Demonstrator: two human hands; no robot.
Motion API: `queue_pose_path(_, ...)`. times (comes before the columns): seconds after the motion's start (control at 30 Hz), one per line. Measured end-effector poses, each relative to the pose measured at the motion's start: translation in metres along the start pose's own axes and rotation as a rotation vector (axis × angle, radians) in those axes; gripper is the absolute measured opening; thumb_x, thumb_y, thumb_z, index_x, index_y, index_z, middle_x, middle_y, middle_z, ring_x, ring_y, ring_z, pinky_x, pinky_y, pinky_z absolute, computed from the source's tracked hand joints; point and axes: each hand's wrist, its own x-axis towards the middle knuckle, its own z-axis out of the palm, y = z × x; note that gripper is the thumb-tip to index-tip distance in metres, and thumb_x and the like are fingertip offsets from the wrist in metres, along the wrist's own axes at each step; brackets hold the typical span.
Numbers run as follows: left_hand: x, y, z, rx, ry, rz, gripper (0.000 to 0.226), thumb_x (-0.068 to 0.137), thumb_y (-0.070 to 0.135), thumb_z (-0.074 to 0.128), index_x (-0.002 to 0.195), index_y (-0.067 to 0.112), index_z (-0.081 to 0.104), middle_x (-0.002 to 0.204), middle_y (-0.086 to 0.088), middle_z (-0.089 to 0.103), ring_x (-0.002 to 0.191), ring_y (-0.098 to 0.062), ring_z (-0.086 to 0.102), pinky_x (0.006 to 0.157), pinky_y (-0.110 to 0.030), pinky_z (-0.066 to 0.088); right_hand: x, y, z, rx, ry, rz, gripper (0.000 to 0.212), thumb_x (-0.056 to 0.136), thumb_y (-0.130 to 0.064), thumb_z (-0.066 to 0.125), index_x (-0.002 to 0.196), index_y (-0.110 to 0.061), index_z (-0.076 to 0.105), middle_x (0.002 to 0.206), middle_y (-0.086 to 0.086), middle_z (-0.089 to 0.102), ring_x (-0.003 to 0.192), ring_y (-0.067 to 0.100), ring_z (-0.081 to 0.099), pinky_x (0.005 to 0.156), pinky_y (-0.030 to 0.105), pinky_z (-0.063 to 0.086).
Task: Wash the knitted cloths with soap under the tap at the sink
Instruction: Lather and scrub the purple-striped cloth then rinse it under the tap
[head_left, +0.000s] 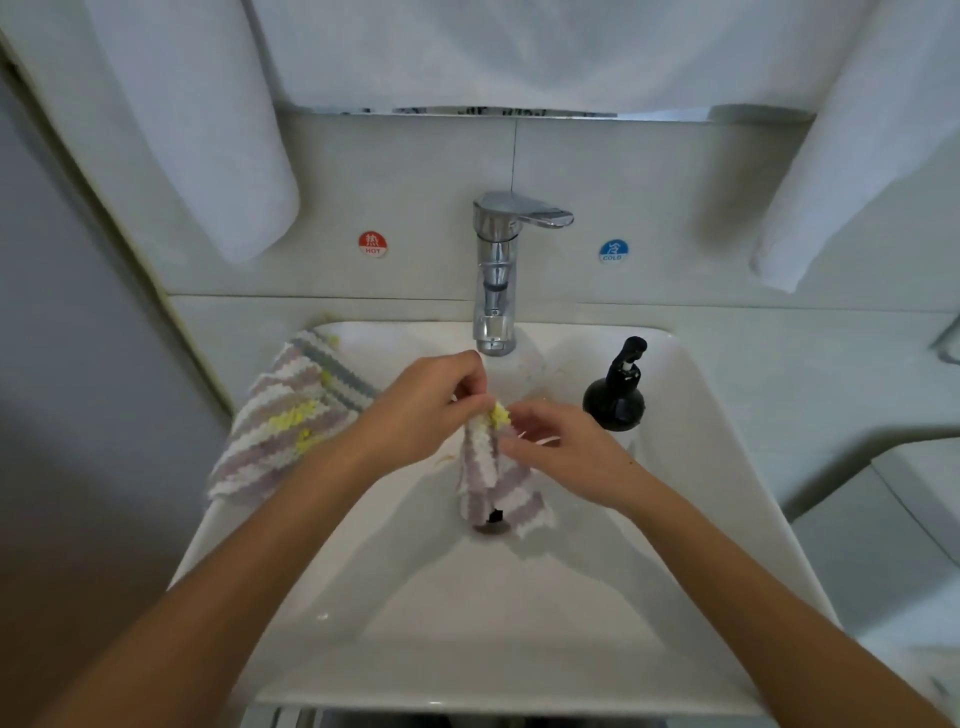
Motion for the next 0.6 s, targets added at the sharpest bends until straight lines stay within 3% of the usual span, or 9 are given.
queue_pose_path(0.13,0.017,-0.004,0.017,-0.125,0.041,-0.020,0.012,0.091,0.012,0.064,0.081,0.012,0.059,0.077,0.006,0.060,0.076,-0.008,0.059,0.073,-0.026,0.049,0.004,0.010,0.003,-0.063,0.058,0.034,0.018,0.087,-0.022,0.069,0.103,-0.017,0.069,0.093,0.000,0.069,0.085,0.015,0.064,0.085,0.040,0.053)
queue_pose_path(0.23,0.019,-0.009,0.024,-0.210,0.075,-0.034,0.015,0.091,0.010,0.064,0.079,0.017,0.057,0.077,0.008,0.060,0.071,0.004,0.056,0.067,-0.013,0.043,0.005,0.010,0.008,-0.244,0.125,0.013,0.008,0.088,-0.022,0.064,0.091,-0.014,0.065,0.086,0.002,0.066,0.081,0.021,0.061,0.079,0.044,0.051)
queue_pose_path(0.3,0.017,-0.014,0.026,-0.210,0.086,-0.042,0.018,0.092,0.014,0.064,0.077,0.022,0.056,0.076,0.008,0.060,0.069,0.002,0.056,0.067,-0.018,0.046,0.004,0.008,0.009,-0.342,0.192,0.003,0.012,0.092,-0.022,0.058,0.088,-0.012,0.062,0.079,0.004,0.064,0.077,0.025,0.060,0.071,0.043,0.050)
queue_pose_path(0.4,0.011,-0.017,0.024,0.003,0.071,-0.007,0.021,0.093,0.028,0.063,0.076,0.029,0.050,0.070,0.013,0.057,0.066,-0.005,0.055,0.063,-0.028,0.044,0.004,0.003,0.005,-0.295,0.314,0.020,0.009,0.092,-0.019,0.054,0.093,-0.012,0.059,0.068,0.002,0.060,0.068,0.027,0.058,0.063,0.043,0.048)
queue_pose_path(0.5,0.007,-0.017,0.021,0.158,-0.005,-0.006,0.019,0.090,0.041,0.062,0.080,0.032,0.048,0.069,0.017,0.055,0.060,-0.002,0.051,0.057,-0.026,0.034,0.003,-0.001,0.001,-0.164,0.386,0.022,0.004,0.091,-0.015,0.054,0.089,-0.017,0.055,0.066,0.006,0.064,0.060,0.022,0.054,0.061,0.046,0.050)
queue_pose_path(0.6,0.006,-0.019,0.026,0.175,-0.033,-0.038,0.024,0.085,0.051,0.063,0.095,0.034,0.051,0.077,0.016,0.057,0.064,-0.002,0.051,0.059,-0.023,0.034,0.000,-0.005,0.004,-0.032,0.360,0.017,0.016,0.092,-0.010,0.054,0.081,-0.022,0.051,0.067,0.010,0.064,0.057,0.026,0.052,0.059,0.047,0.048)
